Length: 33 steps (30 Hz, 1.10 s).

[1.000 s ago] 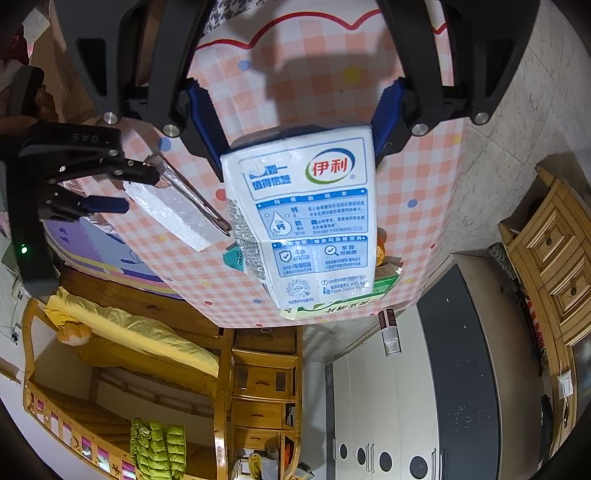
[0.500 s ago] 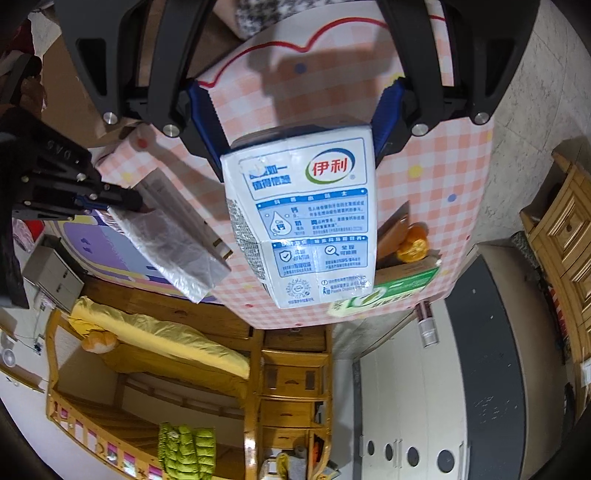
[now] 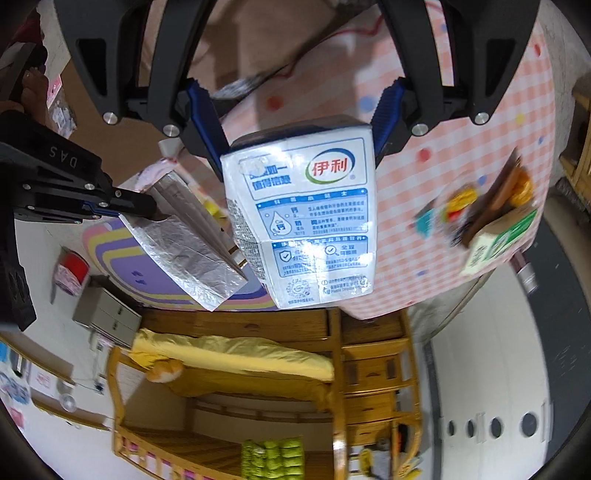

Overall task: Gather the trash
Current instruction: 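Carry the carton and paper packet to the wastebasket and release both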

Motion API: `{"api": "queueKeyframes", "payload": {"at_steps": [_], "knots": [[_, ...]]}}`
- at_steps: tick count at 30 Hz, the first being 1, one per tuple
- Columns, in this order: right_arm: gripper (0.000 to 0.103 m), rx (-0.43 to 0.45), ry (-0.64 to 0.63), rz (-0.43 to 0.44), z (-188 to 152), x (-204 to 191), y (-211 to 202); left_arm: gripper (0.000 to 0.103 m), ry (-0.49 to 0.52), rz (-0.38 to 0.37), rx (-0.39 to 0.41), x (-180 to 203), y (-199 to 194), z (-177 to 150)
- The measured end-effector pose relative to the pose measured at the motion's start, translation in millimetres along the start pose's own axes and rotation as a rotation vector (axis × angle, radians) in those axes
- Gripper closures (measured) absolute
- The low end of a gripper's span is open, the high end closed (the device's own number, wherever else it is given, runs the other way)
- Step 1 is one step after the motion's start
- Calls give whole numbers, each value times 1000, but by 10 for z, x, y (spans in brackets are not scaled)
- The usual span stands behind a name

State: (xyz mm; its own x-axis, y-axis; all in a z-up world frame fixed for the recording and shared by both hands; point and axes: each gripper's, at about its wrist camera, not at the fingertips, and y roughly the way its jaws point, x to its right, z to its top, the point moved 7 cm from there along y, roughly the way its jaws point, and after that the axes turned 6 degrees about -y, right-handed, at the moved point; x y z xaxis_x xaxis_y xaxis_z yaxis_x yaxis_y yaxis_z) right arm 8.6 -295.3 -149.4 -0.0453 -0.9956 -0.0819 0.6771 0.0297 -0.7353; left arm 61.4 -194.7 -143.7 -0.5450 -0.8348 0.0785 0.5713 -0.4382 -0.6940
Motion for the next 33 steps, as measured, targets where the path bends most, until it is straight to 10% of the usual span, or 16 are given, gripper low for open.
{"api": "queueKeyframes", "payload": {"at_steps": [21, 24, 28, 33], "knots": [[97, -87, 350, -175, -509, 1693, 418, 34, 201, -218, -48, 1525, 1151, 537], [93, -84, 361, -171, -505, 1790, 571, 30, 193, -241, -51, 1588, 1249, 581], [55, -115, 382, -190, -540, 1945, 699, 22, 176, -235, -51, 1551, 1282, 628], [55, -74, 411, -201, -523, 1963, 436, 21, 114, -213, -33, 1306, 1126, 683]]}}
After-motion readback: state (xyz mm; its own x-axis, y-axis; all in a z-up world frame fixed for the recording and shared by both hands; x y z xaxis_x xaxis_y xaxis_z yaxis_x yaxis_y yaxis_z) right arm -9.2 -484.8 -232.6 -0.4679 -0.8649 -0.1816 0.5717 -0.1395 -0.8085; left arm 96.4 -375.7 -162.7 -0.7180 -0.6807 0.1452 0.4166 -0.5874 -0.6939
